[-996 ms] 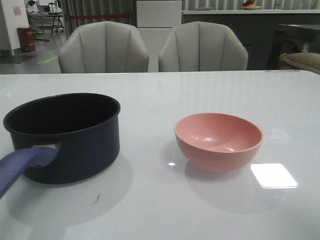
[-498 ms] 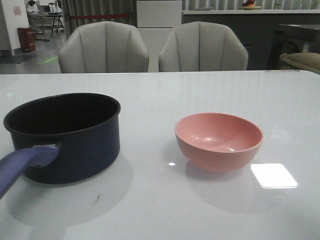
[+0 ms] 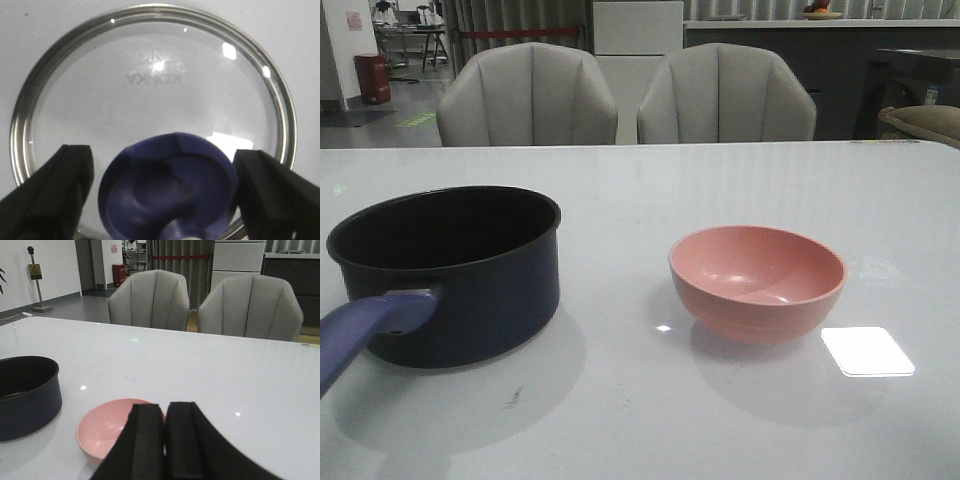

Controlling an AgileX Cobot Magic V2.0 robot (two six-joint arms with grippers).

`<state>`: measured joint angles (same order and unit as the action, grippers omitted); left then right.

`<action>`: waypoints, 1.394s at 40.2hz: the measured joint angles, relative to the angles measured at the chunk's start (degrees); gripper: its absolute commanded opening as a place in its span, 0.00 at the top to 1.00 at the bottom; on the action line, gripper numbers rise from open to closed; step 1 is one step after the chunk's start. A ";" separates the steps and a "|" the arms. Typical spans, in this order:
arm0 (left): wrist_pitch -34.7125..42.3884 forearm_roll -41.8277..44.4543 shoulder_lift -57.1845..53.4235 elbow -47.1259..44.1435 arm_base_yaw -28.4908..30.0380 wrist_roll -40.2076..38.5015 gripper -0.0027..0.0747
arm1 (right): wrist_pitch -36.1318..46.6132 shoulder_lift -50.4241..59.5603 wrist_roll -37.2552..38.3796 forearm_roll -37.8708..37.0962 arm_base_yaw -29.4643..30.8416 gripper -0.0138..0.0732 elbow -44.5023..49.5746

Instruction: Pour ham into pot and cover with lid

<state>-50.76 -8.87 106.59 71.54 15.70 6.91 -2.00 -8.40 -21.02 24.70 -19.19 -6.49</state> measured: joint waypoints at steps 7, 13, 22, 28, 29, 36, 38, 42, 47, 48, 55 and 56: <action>0.00 0.00 0.00 0.00 -0.09 0.00 0.46 | 0.00 0.00 0.00 0.00 0.00 0.67 0.00; 0.00 0.00 0.00 0.00 -0.09 0.00 0.46 | 0.00 0.00 0.00 0.00 0.00 0.67 0.00; -0.56 -0.78 -0.11 1.47 -0.09 0.00 0.46 | 0.00 0.00 0.00 0.00 0.00 0.67 0.00; -0.89 -1.68 -2.00 3.30 -0.09 0.00 0.46 | 0.00 0.00 0.00 0.00 0.00 0.67 0.00; -1.01 -1.82 -2.41 3.61 -0.09 0.00 0.46 | 0.00 0.00 0.00 0.00 0.00 0.67 0.00; -2.90 -1.94 -5.92 6.32 -0.73 0.85 0.46 | 0.00 0.00 0.00 0.00 0.00 0.67 0.00; -3.29 -1.81 -7.01 7.15 -1.58 1.54 0.46 | 0.00 0.00 0.00 0.00 0.00 0.67 0.00; -3.91 -1.57 -8.98 9.38 -5.20 2.46 0.46 | 0.00 0.00 0.00 0.00 0.00 0.67 0.00; -5.92 -1.57 -10.16 12.84 -12.55 2.70 0.46 | 0.00 0.00 0.00 0.00 0.00 0.67 0.00; -6.58 -1.46 -10.20 13.65 -13.88 2.70 0.46 | 0.00 0.00 0.00 0.00 0.00 0.67 0.00; -8.66 -0.86 -10.20 16.06 -23.74 2.96 0.46 | 0.00 0.00 0.00 0.09 0.00 0.67 0.00; -8.66 -0.74 -10.20 16.10 -24.75 2.96 0.46 | 0.00 0.00 0.00 0.09 0.00 0.67 0.00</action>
<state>-59.42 -9.61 96.40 87.64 -9.05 9.87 -2.00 -8.40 -21.02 24.80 -19.19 -6.49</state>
